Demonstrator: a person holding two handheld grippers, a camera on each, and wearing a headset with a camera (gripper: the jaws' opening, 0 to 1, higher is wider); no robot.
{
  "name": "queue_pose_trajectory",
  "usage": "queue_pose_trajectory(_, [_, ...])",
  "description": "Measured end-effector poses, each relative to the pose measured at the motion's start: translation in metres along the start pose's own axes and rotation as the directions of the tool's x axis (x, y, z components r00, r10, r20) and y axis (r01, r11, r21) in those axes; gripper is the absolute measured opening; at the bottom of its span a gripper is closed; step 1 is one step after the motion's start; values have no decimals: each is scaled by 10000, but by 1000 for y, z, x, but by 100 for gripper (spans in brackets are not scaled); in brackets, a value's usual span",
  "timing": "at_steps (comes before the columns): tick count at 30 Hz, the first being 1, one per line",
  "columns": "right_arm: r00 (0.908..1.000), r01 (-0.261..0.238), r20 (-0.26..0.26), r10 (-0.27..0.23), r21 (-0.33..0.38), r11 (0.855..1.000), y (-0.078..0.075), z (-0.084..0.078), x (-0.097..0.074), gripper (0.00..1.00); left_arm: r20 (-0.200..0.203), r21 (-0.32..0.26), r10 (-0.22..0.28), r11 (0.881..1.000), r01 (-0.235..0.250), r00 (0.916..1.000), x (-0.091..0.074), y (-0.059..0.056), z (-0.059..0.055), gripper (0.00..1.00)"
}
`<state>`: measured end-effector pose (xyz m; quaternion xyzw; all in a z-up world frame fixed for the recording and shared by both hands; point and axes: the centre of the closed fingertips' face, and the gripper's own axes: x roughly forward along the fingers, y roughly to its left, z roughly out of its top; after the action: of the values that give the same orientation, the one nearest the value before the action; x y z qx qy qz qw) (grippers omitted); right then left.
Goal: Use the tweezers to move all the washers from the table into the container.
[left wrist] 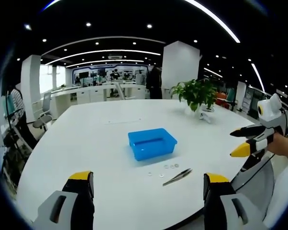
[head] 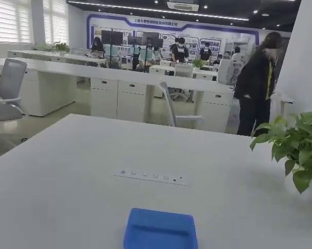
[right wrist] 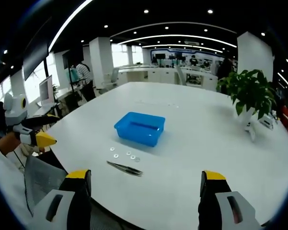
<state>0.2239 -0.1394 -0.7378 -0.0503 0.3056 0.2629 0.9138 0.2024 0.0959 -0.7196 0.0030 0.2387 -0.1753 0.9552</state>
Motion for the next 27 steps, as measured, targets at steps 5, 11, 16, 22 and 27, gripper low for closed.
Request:
queue_pose_trajectory(5, [10000, 30, 7, -30, -90, 10000, -1, 1, 1, 94, -31, -40, 12, 10000, -12, 10000, 1, 2, -2, 97])
queue_pose_trajectory(11, [10000, 3, 66, -1, -224, 9997, 1, 5, 1, 92, 26, -45, -125, 9999, 126, 9999, 2, 0, 0, 96])
queue_pose_trajectory(16, [9999, -1, 119, 5, -300, 9996, 2, 8, 1, 92, -55, 85, -221, 9997, 221, 9997, 6, -1, 1, 94])
queue_pose_trajectory(22, [9998, 35, 207, -30, -229, 9997, -2, 9, 5, 91, -94, 166, -322, 9993, 323, 9994, 12, 2, -1, 92])
queue_pose_trajectory(27, [10000, -17, -59, 14, -595, 9982, -4, 5, 9, 89, -275, 150, -460, 9988, 464, 9986, 24, 3, -7, 87])
